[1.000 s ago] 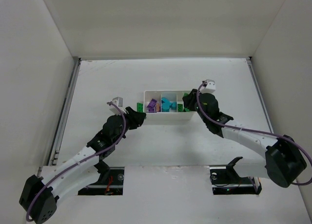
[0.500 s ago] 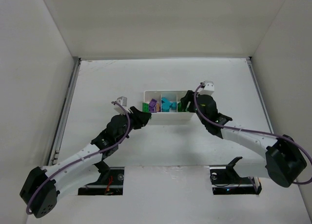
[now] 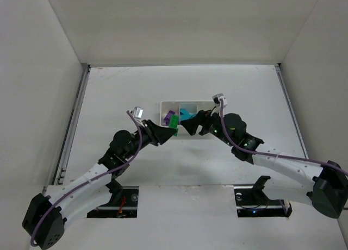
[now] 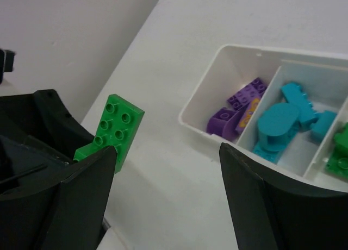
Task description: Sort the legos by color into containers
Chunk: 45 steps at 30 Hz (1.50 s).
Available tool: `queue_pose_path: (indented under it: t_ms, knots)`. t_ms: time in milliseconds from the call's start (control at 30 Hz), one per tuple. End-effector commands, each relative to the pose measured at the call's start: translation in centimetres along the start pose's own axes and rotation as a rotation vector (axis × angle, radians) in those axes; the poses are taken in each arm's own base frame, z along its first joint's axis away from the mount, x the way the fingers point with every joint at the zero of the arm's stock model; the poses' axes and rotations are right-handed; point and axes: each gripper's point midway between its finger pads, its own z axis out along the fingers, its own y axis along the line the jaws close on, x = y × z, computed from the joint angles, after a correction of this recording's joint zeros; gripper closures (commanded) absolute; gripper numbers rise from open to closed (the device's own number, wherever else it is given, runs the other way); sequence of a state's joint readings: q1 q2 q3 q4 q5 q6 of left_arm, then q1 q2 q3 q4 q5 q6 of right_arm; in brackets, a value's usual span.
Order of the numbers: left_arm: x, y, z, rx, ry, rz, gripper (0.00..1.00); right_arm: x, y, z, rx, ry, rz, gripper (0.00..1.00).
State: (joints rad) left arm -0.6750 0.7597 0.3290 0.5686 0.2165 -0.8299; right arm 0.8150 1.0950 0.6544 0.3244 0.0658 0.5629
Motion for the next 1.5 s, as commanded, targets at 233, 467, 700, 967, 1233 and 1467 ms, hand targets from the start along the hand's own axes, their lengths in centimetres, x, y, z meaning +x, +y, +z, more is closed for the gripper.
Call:
queue_pose_path:
  t_ms: [233,467,700,967,1233,1467]
  knots:
    - [0.4,-7.5,-2.4,0.383,0.082,-0.120,0.77,-2.7,7.6,-1.3,-0.361,-0.049,0.102,0.13]
    - [-0.4,-8.4,-3.0,0.445,0.065,-0.177,0.76,-2.7,8.3,-1.6,-0.394,-0.056,0.146,0.33]
    - [-0.7,-8.2,-2.7,0.444,0.060,-0.194,0.75,-2.5,8.4,-1.4,-0.401,-0.047,0.178,0.48]
    - [-0.9,-7.7,-2.2,0.425,0.055,-0.200,0.74,-2.3,8.5,-1.1,-0.401,-0.035,0.199,0.48]
    - [-1.6,-8.0,-2.2,0.435,0.042,-0.186,0.74,-2.3,8.7,-0.8,-0.415,-0.037,0.210,0.63]
    - [-1.7,-7.0,-2.0,0.402,0.020,-0.185,0.44,-2.8,8.6,-1.3,-0.413,-0.062,0.214,0.71]
